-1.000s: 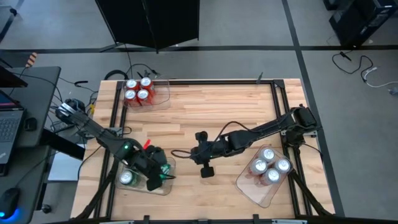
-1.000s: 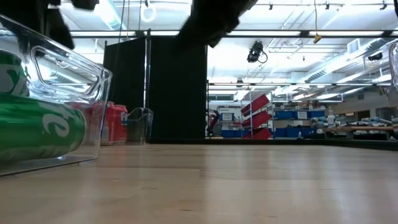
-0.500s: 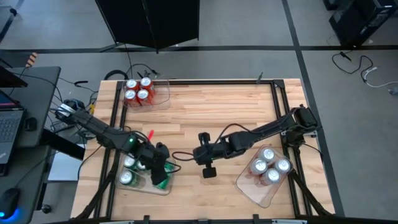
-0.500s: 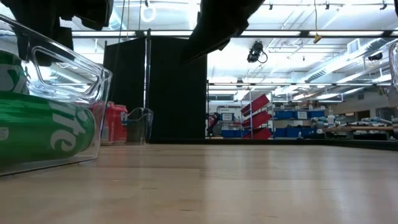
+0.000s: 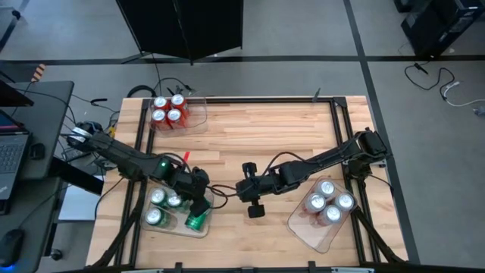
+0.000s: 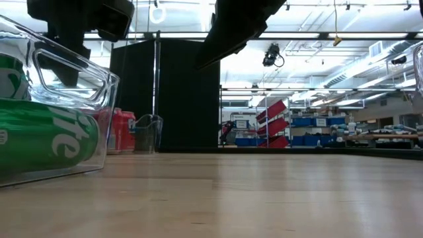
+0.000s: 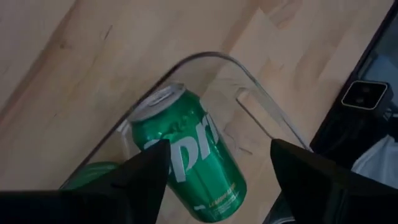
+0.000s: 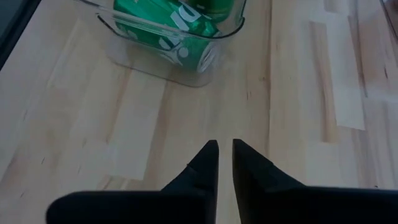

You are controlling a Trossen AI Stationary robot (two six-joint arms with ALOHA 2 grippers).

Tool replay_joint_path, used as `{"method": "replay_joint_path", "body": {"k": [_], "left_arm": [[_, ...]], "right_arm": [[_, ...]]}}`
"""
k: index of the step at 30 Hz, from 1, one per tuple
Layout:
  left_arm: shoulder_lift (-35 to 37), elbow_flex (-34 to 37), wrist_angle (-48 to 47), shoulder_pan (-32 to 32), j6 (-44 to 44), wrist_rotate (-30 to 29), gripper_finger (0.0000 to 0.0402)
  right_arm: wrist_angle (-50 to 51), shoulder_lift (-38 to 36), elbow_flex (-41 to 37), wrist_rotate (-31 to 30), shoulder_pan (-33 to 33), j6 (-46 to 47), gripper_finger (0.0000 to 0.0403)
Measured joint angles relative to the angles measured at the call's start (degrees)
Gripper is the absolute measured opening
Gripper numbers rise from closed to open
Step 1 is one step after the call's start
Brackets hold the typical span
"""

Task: Sort soda cans
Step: Adjust the green soda can in the transparent bin

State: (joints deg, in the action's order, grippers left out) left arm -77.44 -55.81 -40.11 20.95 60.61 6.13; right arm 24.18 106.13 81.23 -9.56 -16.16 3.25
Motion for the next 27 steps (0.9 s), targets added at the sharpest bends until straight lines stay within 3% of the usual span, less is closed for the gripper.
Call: {"method": "replay_joint_path", "body": {"k": [14, 27], "left_arm": [[-9.7, 0.0, -1.9, -0.7, 0.2, 2.8, 0.0283], [-11.4, -0.1, 0.5, -1.0, -5.0, 2.4, 0.0283]], "right_arm": [[0.3, 0.0, 0.0, 0.0, -0.2, -0.4, 0.0035], [0.4, 0.0, 0.0, 0.0, -0.6, -0.4, 0.0035]]}}
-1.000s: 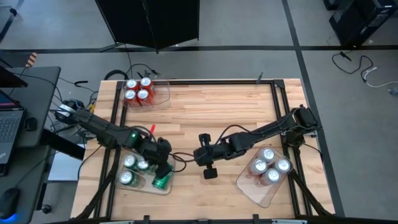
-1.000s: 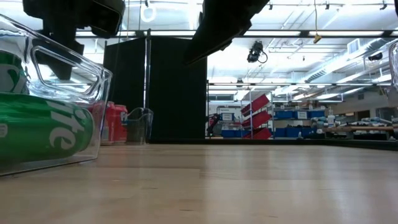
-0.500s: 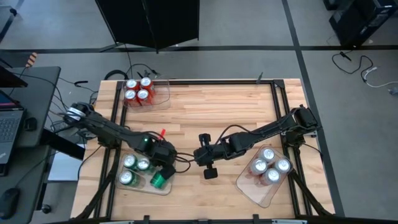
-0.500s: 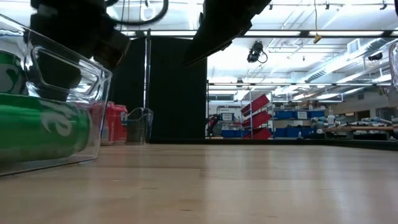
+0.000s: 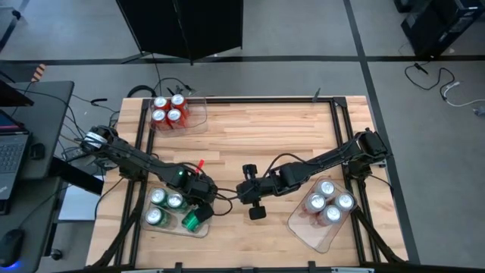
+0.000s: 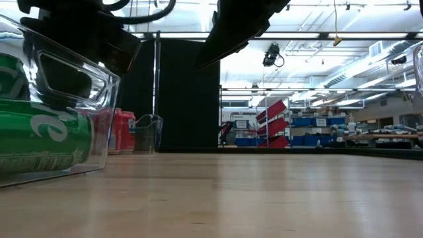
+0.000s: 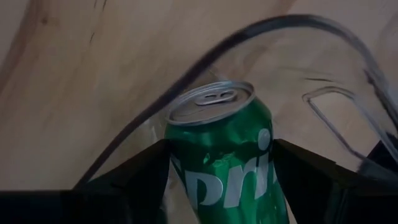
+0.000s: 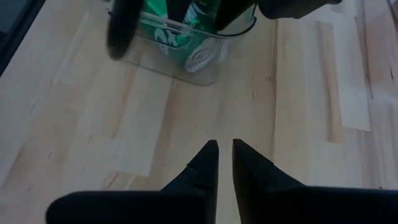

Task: Sort soda cans
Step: Adjust the green soda can in the transparent bin

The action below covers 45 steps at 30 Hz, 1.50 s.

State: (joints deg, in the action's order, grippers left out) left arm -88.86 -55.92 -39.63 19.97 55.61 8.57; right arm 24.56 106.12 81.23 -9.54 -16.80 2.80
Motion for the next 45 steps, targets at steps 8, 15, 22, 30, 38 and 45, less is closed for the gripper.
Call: {"method": "replay_joint_path", "body": {"k": [8, 15, 22, 30, 38, 45], "left_arm": [[-3.0, -0.3, -0.2, 0.3, -7.8, 0.4, 0.0239], [-3.5, -1.2, -0.2, 0.7, -10.8, 2.2, 0.0185], [-4.0, -8.2, -9.8, 0.9, -15.6, -1.3, 0.0132], [-4.0, -11.6, -17.1, 0.9, -16.9, -2.3, 0.0018], [-4.0, -21.8, -25.9, 2.7, -20.9, -11.8, 0.0005], [1.5, -24.4, -27.3, 10.3, -15.6, -19.5, 0.0002]], "right_arm": [[0.1, 0.0, 0.0, 0.0, 0.0, -0.1, 0.0035], [0.1, 0.0, 0.0, 0.0, 0.0, -0.3, 0.0035], [0.1, 0.0, 0.0, 0.0, 0.0, -0.4, 0.0035], [0.5, 0.0, 0.0, 0.0, 0.0, -0.6, 0.0035], [-2.6, -0.1, 0.0, 0.0, 0.0, -5.1, 0.0011], [-8.0, -0.5, -5.4, 0.6, 0.6, -5.4, 0.0001]]}}
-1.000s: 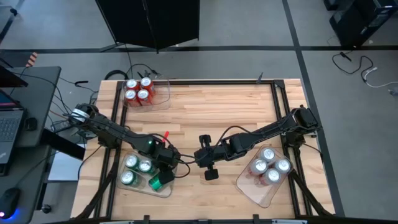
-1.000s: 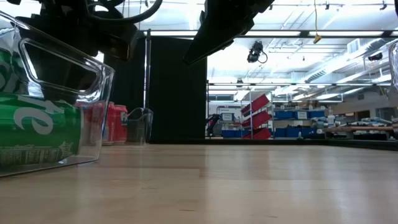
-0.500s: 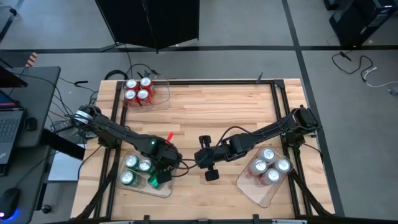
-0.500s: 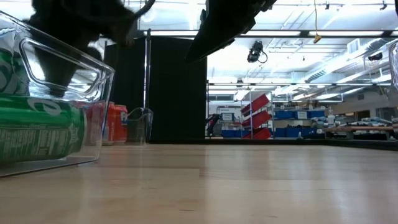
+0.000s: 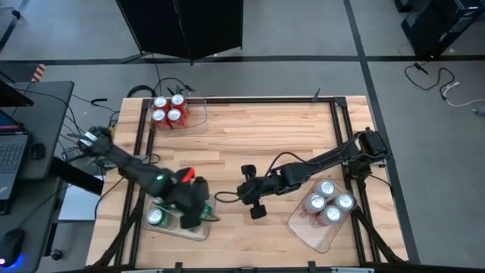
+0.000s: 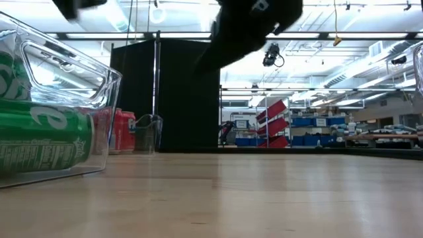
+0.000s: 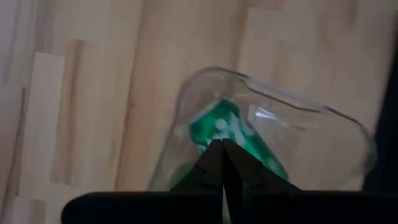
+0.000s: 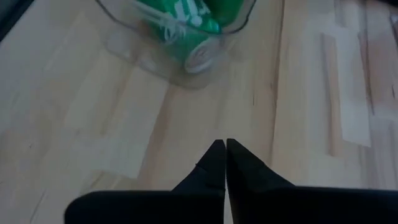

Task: Sort soda cans
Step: Adjust the green soda can in the transparent bin

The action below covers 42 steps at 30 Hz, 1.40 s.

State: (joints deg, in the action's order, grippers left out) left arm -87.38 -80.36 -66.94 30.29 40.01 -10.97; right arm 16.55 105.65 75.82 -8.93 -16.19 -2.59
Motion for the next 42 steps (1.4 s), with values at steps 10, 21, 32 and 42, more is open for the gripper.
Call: {"method": "replay_joint_path", "body": {"k": [10, 21, 32, 42], "left_arm": [[5.0, 0.0, -1.4, 17.0, 10.1, -5.7, 0.0001], [5.1, 0.0, -6.0, 25.7, 22.1, -12.3, 0.0], [5.1, 0.0, -0.5, 30.1, 22.6, -20.0, 0.0], [2.5, 0.0, 0.2, 30.1, 20.4, -21.7, 0.0]], "right_arm": [[-21.5, 0.1, -0.5, 12.2, 1.9, -1.2, 0.0], [-7.1, 13.6, 19.7, 17.9, 4.3, -5.8, 0.0], [22.2, 27.0, 42.5, 14.7, 5.7, -7.8, 0.0], [39.4, 23.2, 43.3, 4.5, 6.8, -7.4, 0.0]]}}
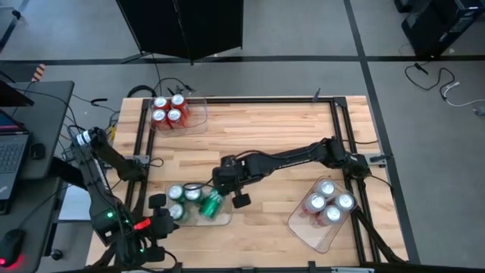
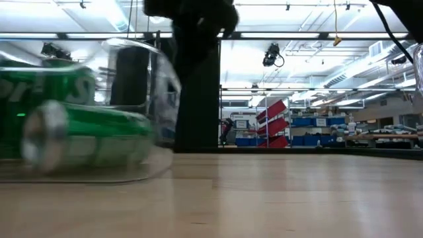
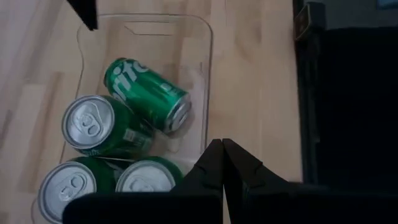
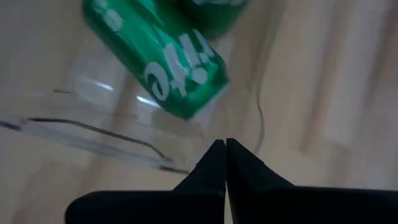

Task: Sort soda cans
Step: Adjust the green soda can in the transparent bin

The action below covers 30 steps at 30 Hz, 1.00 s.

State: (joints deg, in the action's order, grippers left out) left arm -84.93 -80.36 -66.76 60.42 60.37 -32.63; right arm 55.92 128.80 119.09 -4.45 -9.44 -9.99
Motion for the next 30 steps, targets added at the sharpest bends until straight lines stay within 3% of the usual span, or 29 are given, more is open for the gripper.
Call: {"method": "replay_joint_path", "body": {"k": [7, 11, 18, 24, 30], "left_arm": [[-1.7, 0.0, 0.3, 0.0, -0.4, -7.4, 0.0], [-0.7, 4.3, 6.5, 0.0, -0.6, -8.6, 0.0], [4.1, 20.9, 30.9, -0.6, -8.8, -8.3, 0.0], [10.5, 33.8, 53.1, -4.5, -20.0, -5.4, 0.0], [11.1, 39.8, 60.4, -10.7, -26.6, 2.3, 0.0]], "right_arm": [[8.9, -1.2, 0.2, -2.4, 0.5, 1.4, 0.0], [10.1, -1.6, 0.1, -2.7, 0.5, 1.0, 0.0], [9.1, -3.7, -0.6, -3.2, 0.4, 1.2, 0.0], [0.5, -5.8, -8.5, -0.8, 0.3, 1.3, 0.0], [-5.2, -6.2, -12.1, 0.7, 0.2, 1.5, 0.0]]}}
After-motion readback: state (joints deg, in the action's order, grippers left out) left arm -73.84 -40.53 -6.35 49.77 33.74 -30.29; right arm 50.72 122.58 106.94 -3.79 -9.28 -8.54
